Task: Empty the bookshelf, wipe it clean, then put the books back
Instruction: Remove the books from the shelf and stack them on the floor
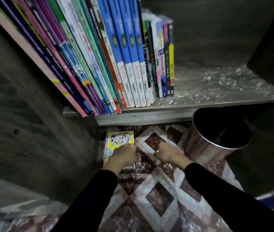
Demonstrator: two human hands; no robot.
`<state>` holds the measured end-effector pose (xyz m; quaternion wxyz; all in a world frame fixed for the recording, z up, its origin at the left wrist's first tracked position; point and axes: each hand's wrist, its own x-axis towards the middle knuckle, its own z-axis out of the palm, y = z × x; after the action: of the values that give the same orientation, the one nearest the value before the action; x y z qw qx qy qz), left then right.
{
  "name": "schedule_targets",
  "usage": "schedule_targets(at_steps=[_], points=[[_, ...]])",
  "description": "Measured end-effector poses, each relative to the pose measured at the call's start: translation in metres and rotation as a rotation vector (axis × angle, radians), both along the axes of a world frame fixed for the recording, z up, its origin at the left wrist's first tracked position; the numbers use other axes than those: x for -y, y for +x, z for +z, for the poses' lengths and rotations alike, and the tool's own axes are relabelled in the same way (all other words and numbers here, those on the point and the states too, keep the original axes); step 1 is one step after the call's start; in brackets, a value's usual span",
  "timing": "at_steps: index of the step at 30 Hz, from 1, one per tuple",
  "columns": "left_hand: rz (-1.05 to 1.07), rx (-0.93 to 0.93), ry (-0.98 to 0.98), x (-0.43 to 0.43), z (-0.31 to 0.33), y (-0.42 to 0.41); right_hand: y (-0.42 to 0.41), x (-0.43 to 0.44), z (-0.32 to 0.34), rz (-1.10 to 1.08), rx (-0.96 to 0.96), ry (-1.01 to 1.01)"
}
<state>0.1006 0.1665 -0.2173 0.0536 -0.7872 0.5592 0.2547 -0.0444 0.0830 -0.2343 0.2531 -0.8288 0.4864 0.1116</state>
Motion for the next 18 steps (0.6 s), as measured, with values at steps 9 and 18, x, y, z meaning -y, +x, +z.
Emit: schedule_targets(at_steps=[9,18], points=[[-0.278,0.324,-0.656,0.016,0.134,-0.041,-0.039,0.012,0.126,-0.061,0.197,-0.303],[-0.178,0.73,-1.087,0.057,0.245,-0.043,-0.015,0.05,0.185,-0.166,0.694,-0.509]])
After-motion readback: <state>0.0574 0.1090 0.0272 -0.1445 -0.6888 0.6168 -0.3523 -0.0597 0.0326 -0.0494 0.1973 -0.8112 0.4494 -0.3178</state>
